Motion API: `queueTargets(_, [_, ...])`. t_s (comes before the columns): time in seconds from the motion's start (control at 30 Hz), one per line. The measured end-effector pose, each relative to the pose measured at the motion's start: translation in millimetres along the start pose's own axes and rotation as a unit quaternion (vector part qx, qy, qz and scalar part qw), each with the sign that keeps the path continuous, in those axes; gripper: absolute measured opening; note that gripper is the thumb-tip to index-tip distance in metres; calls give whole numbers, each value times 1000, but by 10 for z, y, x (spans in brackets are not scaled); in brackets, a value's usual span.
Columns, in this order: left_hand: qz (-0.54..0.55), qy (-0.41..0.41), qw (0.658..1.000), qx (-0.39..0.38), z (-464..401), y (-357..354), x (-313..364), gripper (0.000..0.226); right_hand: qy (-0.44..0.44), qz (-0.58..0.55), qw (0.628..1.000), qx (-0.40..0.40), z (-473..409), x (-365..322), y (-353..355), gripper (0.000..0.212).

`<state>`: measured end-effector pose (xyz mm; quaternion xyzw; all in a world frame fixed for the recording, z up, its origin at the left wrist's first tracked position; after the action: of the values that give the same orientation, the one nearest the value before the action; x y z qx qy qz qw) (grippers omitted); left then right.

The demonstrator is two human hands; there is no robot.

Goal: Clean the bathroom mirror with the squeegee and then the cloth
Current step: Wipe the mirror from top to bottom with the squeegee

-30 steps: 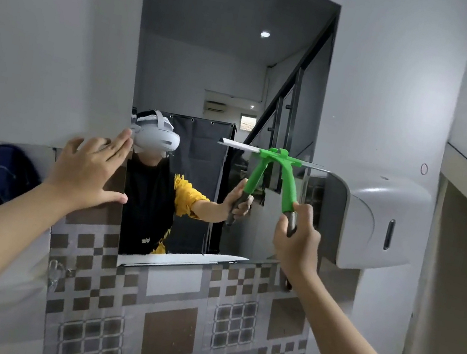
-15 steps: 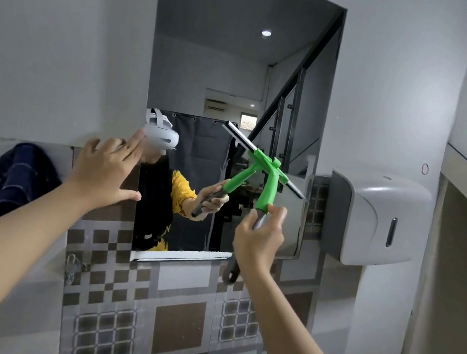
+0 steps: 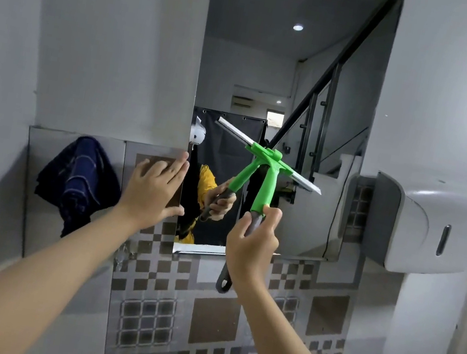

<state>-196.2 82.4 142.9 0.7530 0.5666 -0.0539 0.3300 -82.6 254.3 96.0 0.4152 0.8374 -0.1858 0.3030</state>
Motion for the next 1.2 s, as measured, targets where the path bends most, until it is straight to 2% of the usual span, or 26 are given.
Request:
queueTargets(0.3, [21,21,999,-23,171,-191,64,115,100,98,989,-55,97,219,-11,25])
queueTargets(0.5, [22,26,999,-26,202,-228,59,109,119,115,984,-68,55,298,5,28])
queueTargets(0.67, [43,28,998,-36,257,-255,57,101,203,158,963,-80,-37,393,145,23])
queueTargets(0.87, [51,30,997,-49,279,-259,53,97,257,221,935,-103,-214,641,426,30])
queueTargets(1.2, [58,22,997,-51,267,-327,36,91,278,270,914,-121,-472,1110,1026,29])
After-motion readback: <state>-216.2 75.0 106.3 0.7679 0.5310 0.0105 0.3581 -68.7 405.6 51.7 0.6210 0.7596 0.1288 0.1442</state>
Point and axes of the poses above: each hand's wrist, its own z-axis away from the middle knuckle, its own y-axis out of the back of the hand, x = y × z, the point moved 4 cm from there along -z, towards the middle knuckle
